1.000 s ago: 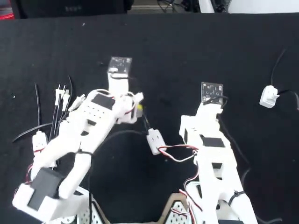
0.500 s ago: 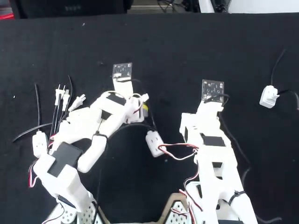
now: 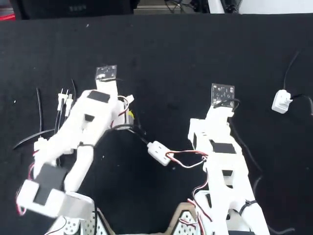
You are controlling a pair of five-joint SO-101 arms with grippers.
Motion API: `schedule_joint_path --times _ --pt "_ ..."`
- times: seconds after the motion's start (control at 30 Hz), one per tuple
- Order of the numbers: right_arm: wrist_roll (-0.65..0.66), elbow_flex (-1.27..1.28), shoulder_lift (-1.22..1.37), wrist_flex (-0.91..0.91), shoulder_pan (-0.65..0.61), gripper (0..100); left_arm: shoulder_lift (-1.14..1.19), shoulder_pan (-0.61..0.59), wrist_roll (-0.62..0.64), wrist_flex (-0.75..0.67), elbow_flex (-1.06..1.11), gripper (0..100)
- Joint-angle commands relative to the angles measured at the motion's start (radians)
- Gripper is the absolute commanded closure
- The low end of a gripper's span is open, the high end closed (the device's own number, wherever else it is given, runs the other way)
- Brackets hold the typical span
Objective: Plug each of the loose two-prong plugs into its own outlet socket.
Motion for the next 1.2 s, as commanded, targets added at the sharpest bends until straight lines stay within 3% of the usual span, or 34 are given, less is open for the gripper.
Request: schedule_joint_path --times 0.0,0.17,0.3,0.57,0.9,1.07,1.17 --pt "-0.009 -0.062 -0.039 0.003 0.018 86.1 -0.204 0.008 -0.25 0.055 0.039 76" --pt "-0.009 -0.067 -0.039 0.005 0.028 86.1 -0.264 0.119 -0.589 0.049 0.166 76" --pt "-0.009 -0.067 -0.039 0.005 0.029 86.1 -0.232 0.231 -0.624 -0.017 0.228 76" --pt "-0.009 -0.067 -0.039 0.005 0.029 86.1 -0.064 0.311 -0.41 -0.33 0.242 76" --pt "-0.009 -0.067 -0.039 0.005 0.028 86.1 -0.02 0.312 -0.011 -0.345 0.117 77" --pt "-0.009 -0.065 -0.039 0.005 0.028 86.1 -0.021 0.274 -0.025 -0.31 0.105 77" --pt "-0.009 -0.065 -0.039 0.005 0.026 86.1 -0.021 0.229 -0.081 -0.203 0.051 77"
